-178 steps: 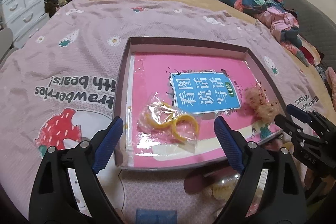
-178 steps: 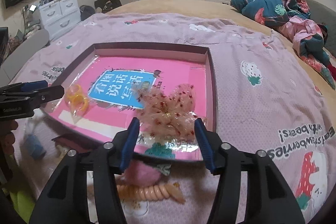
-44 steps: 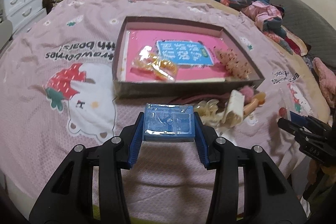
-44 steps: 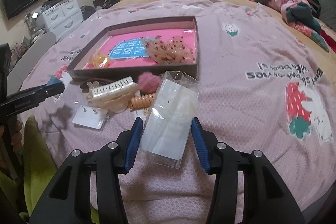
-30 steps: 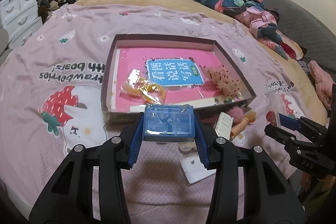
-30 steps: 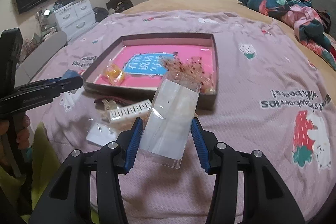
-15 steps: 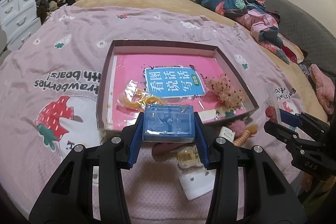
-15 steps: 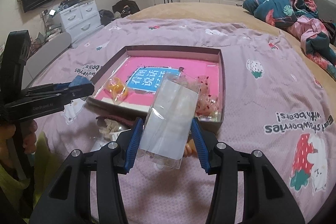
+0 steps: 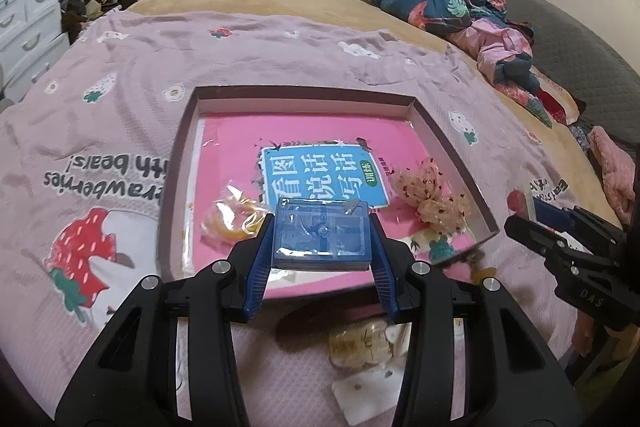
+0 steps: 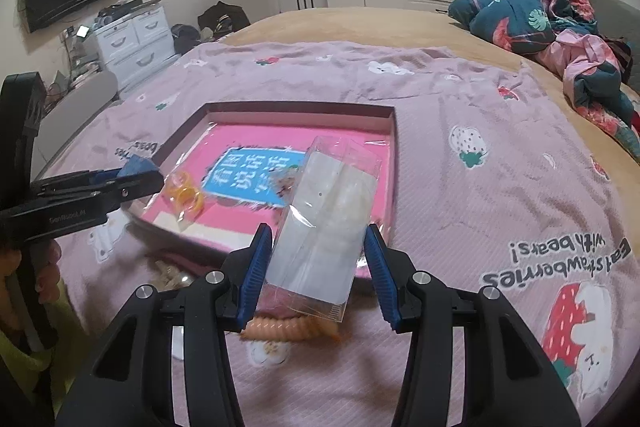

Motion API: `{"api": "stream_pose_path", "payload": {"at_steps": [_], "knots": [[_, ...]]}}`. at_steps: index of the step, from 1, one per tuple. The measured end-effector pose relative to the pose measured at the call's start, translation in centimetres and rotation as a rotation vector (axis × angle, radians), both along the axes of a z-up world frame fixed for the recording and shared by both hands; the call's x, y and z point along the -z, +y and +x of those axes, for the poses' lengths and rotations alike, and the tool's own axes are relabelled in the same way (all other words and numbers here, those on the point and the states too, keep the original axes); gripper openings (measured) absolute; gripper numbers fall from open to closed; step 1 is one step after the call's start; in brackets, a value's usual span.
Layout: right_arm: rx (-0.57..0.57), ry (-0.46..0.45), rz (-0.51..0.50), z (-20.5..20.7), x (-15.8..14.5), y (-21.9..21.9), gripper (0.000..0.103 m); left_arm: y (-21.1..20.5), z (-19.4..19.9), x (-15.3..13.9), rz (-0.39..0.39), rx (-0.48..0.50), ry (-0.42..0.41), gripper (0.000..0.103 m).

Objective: Organize jewelry
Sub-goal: 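Carry the blue box and clear packet into the tray box and open both grippers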

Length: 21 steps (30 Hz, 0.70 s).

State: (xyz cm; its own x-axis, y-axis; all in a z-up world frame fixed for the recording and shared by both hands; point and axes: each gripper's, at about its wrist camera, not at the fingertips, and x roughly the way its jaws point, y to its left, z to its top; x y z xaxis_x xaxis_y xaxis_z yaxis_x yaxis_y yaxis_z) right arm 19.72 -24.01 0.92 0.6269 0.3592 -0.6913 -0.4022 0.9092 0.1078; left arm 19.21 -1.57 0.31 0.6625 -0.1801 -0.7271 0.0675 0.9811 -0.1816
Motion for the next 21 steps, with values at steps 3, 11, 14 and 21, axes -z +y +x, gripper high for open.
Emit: {"api": "stream_pose_path", "payload": {"at_steps": [3,11,14,21], "knots": [[0.010,-0.004,-0.009,1.0,0.1,-0.2,0.046,-0.5,0.9,0.3,0.003,0.011,0.005,0.036],[0.009,-0.019,-0.037,3.6,0.2,0.0,0.046,-1.6,3.1,1.6,0.006,0.038,0.034,0.036],[-0.002,-0.013,-0.049,4.7,0.5,0.5,0.046,-2.0,3.7,2.1,0.010,0.053,0.042,0.036],[-0.029,0.017,-0.069,6.9,1.8,1.8,0.046,-2.4,4.8,3.1,0.017,0.067,0.061,0.036]]}}
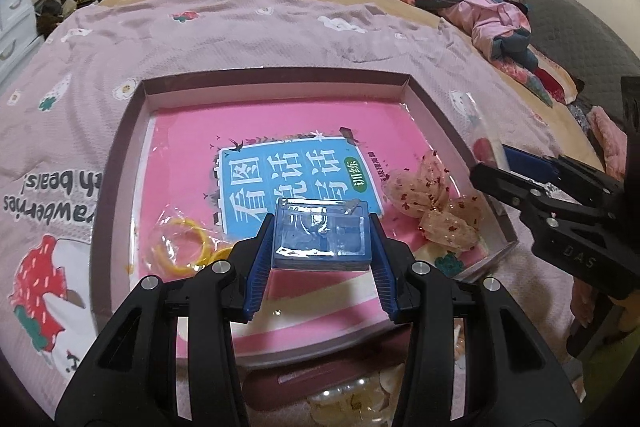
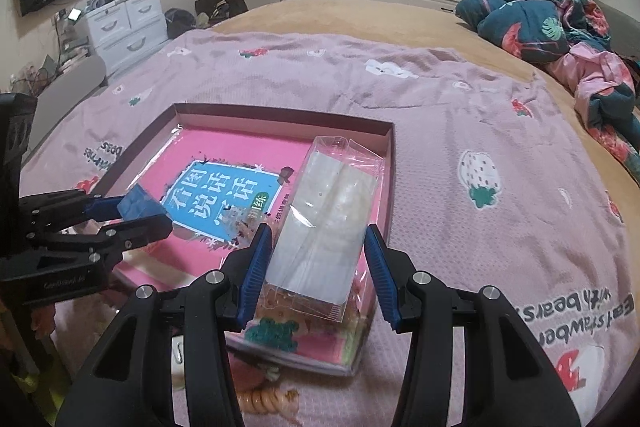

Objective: Organize jewelry
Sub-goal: 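Carry the blue box and clear packet into the tray box and open both grippers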

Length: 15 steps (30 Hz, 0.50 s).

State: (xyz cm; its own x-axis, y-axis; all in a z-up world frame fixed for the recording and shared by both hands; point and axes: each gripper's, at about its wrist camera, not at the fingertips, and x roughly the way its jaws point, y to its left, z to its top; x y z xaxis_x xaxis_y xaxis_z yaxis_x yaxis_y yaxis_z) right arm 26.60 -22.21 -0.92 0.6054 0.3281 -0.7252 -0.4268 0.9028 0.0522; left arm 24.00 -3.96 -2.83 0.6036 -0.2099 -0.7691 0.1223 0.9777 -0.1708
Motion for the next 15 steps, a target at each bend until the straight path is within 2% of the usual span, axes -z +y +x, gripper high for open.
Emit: {"api": "stream_pose_path", "payload": {"at_steps": [15], "knots": [[-0.012,0.065,-0.040,2.6,3.1,2.1,0.047,0.2,0.8,1.7,0.019,0.003,0.027,0.036]]}}
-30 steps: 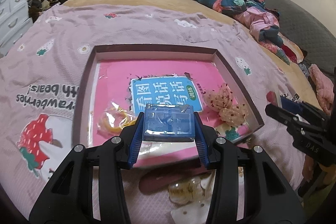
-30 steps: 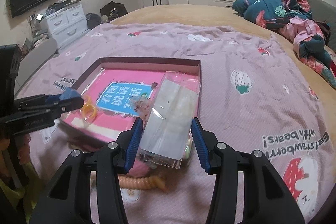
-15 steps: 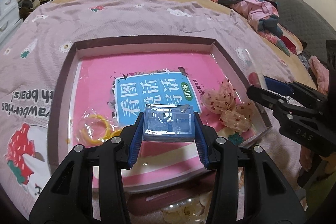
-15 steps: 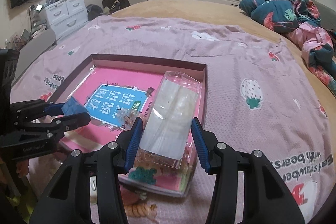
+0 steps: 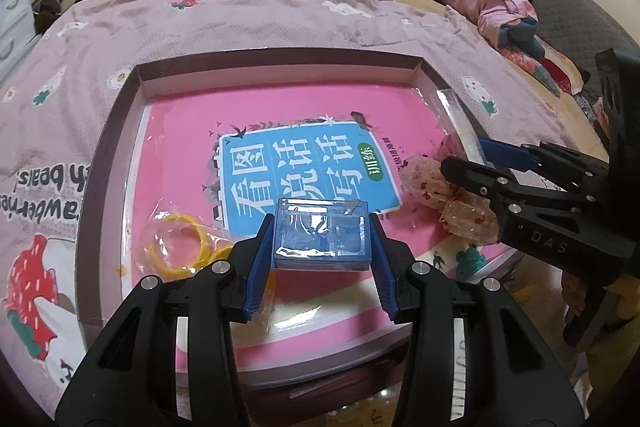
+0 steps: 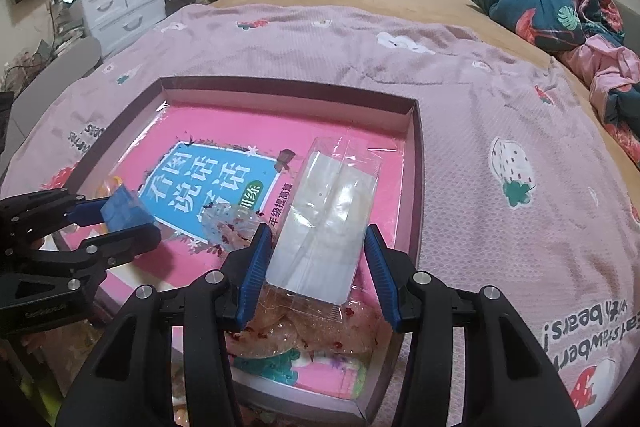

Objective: Organize jewelry
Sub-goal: 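Carry the blue box and clear packet into the tray box and open both grippers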

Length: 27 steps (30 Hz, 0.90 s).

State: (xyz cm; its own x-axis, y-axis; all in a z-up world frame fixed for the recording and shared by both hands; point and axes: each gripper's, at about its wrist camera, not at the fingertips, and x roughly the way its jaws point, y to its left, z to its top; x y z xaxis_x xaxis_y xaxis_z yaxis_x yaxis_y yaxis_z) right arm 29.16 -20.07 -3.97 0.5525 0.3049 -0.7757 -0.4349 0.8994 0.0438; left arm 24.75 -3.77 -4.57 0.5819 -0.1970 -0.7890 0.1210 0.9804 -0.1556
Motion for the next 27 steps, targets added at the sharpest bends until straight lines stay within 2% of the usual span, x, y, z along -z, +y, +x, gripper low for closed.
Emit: {"api": "stream_pose_path", "payload": {"at_steps": [2,5,11,16,21,27], "knots": [[0.002,0.005,-0.001,0.1,0.2,0.1,0.048,0.1,-0.1,0.0,-0.003,-0.001,-0.001,0.036],[0.006,0.009,-0.001,0.2,0.4,0.2,0.049,0.3,-0.3,-0.1,-0.012,-0.005,-0.004,0.044],[0.015,0.007,0.007,0.1,0.2,0.0,0.049,0.6,-0.7,-0.5,-0.018,-0.009,-0.012,0.044],[0.034,-0.012,0.031,-0.9,-0.6,-0.8,0.061,1.0,-1.2,-0.9,-0.030,-0.022,-0.017,0.046],[0.044,-0.042,0.046,-2.6,-1.9,-1.7,0.065,1.4,-2.0,-1.2,-0.033,-0.039,-0.019,0.047],[0.059,-0.072,0.068,-4.5,-3.4,-2.8,0.067,1.8,-3.0,-2.3,-0.037,-0.054,-0.040,0.054]]}}
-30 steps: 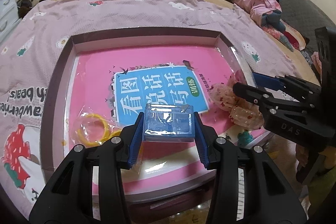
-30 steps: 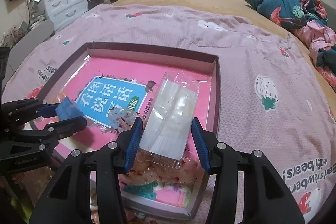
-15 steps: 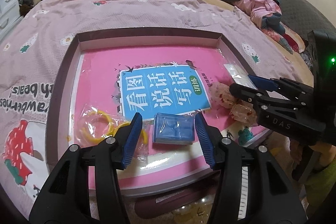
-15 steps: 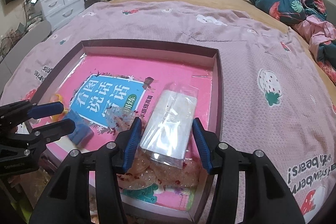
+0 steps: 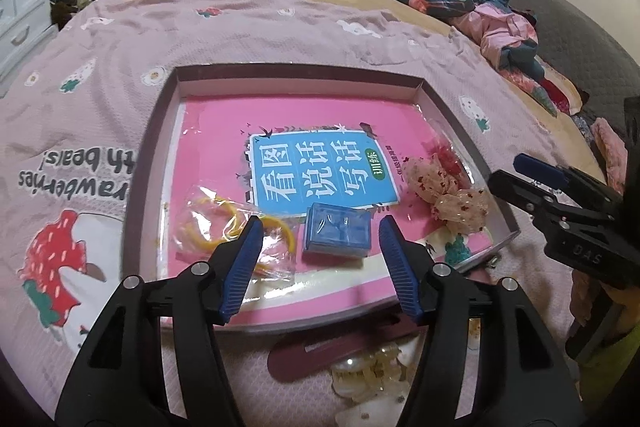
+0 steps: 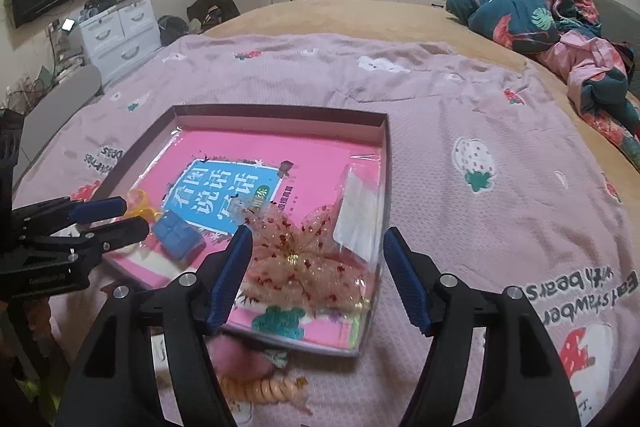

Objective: Organize jewelry
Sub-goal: 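Carry the blue box and clear packet into the tray box and open both grippers, then withdraw both grippers from the tray box toward the loose items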

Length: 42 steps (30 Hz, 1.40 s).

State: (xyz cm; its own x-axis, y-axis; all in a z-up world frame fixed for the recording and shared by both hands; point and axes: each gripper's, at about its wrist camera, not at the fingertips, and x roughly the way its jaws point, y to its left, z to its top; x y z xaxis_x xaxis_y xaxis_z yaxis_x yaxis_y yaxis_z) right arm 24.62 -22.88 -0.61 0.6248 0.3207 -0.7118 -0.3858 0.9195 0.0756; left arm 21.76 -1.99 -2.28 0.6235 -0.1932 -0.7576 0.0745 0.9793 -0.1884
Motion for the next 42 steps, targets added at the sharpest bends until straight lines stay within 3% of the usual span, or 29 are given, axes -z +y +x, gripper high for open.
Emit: {"api": "stream_pose_path", "payload": {"at_steps": [4,13,19,42], "knots": [[0.013,-0.017,0.014,-1.1,-0.8,-0.7,0.077,0.2,-0.9,-0.9,0.000,-0.011,-0.019,0.062],[0.026,-0.051,0.021,-3.7,-2.5,-2.0,0.080,0.3,-3.1,-2.8,0.001,-0.032,-0.060,0.081],[0.035,-0.071,0.033,-5.4,-3.4,-2.6,0.087,0.5,-4.4,-3.7,0.004,-0.049,-0.080,0.091],[-0.004,-0.069,0.028,-10.3,-3.3,-2.5,0.088,1.2,-8.8,-4.7,0.016,-0.061,-0.110,0.093]]}}
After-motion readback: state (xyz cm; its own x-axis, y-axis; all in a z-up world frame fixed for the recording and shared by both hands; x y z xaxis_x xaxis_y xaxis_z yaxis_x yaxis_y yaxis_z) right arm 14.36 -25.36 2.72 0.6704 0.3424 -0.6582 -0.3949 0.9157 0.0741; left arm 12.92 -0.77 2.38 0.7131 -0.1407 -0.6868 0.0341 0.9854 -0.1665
